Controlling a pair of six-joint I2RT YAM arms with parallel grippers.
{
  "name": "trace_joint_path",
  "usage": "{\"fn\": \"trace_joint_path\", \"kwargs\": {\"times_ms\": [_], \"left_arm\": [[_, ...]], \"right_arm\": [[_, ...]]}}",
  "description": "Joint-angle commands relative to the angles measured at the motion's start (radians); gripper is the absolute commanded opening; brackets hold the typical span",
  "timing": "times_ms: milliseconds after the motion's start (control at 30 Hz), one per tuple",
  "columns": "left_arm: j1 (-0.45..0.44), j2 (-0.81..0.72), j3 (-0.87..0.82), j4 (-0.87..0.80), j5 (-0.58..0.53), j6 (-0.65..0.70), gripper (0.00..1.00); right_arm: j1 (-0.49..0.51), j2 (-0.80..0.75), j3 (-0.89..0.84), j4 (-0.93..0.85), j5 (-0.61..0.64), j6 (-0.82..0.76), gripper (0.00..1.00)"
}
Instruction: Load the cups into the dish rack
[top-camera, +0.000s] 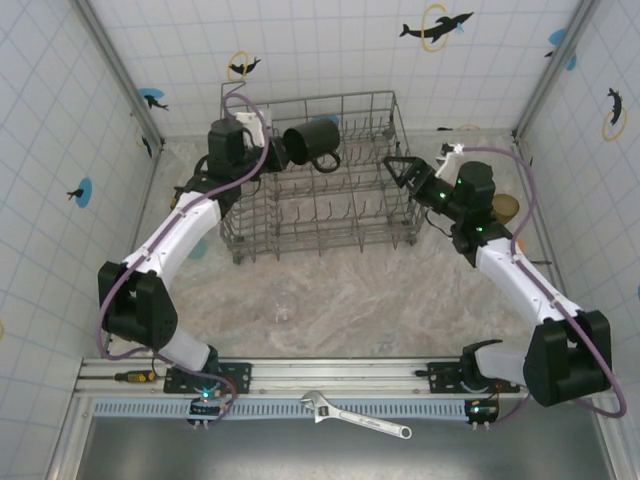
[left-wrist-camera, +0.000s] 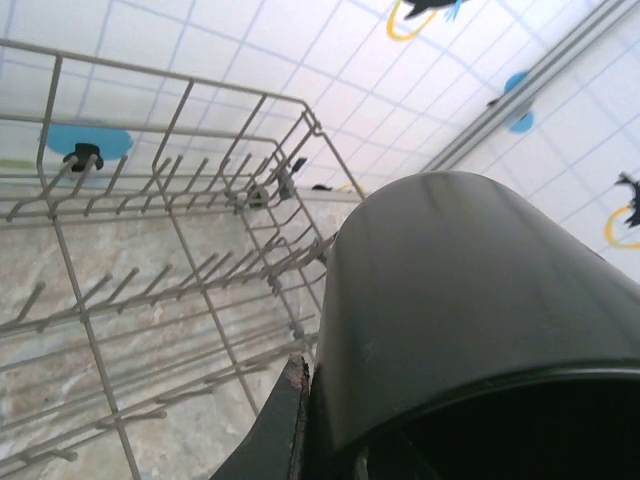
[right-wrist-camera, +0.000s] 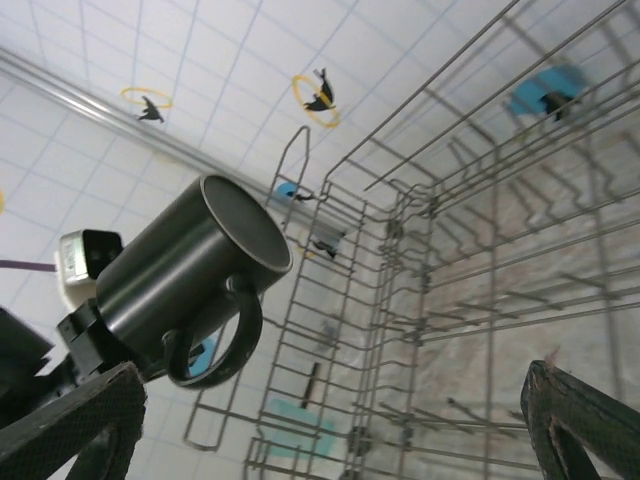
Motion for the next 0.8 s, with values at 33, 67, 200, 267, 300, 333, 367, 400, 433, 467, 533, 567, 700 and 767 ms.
{"fn": "trace_joint_path", "kwargs": {"times_ms": [33, 67, 200, 267, 300, 333, 367, 400, 433, 467, 533, 567, 700, 767], "left_arm": [[0.026, -0.002, 0.046, 0.152, 0.224, -0.041, 0.0], [0.03, 0.01, 0.061, 0.143, 0.249, -0.032, 0.0], [0.039, 0.031, 0.066, 0.165, 0.317, -0.022, 0.0], [0.045, 0.047, 0.072, 0.177, 0.339, -0.035, 0.0], [0.049, 0.057, 0.077, 0.185, 0.349, -0.044, 0.0], [0.049, 0.066, 0.081, 0.185, 0.356, -0.052, 0.0], [0.051, 0.075, 0.086, 0.191, 0.367, -0.06, 0.0], [0.052, 0.084, 0.089, 0.199, 0.384, -0.063, 0.0], [0.052, 0.091, 0.094, 0.198, 0.389, -0.064, 0.0], [0.052, 0.096, 0.1, 0.193, 0.387, -0.065, 0.0], [0.052, 0.109, 0.11, 0.192, 0.39, -0.07, 0.0], [0.054, 0.115, 0.117, 0.189, 0.396, -0.072, 0.0], [0.053, 0.133, 0.131, 0.191, 0.402, -0.086, 0.0], [0.053, 0.137, 0.131, 0.203, 0.405, -0.097, 0.0]], "right_arm": [[0.037, 0.062, 0.082, 0.133, -0.014, 0.096, 1.0], [0.045, 0.078, 0.095, 0.142, -0.018, 0.107, 1.0], [0.059, 0.132, 0.122, 0.189, -0.035, 0.154, 1.0], [0.065, 0.165, 0.14, 0.219, -0.052, 0.184, 1.0], [0.067, 0.182, 0.145, 0.244, -0.065, 0.2, 1.0], [0.068, 0.196, 0.147, 0.27, -0.075, 0.222, 1.0], [0.07, 0.212, 0.152, 0.292, -0.085, 0.237, 1.0], [0.071, 0.228, 0.159, 0.31, -0.093, 0.249, 1.0], [0.073, 0.244, 0.168, 0.319, -0.1, 0.254, 1.0], [0.076, 0.265, 0.186, 0.324, -0.111, 0.256, 1.0], [0.084, 0.296, 0.211, 0.341, -0.129, 0.265, 1.0], [0.09, 0.313, 0.222, 0.357, -0.138, 0.271, 1.0], [0.102, 0.366, 0.257, 0.38, -0.142, 0.301, 1.0], [0.103, 0.384, 0.257, 0.417, -0.137, 0.32, 1.0]]}}
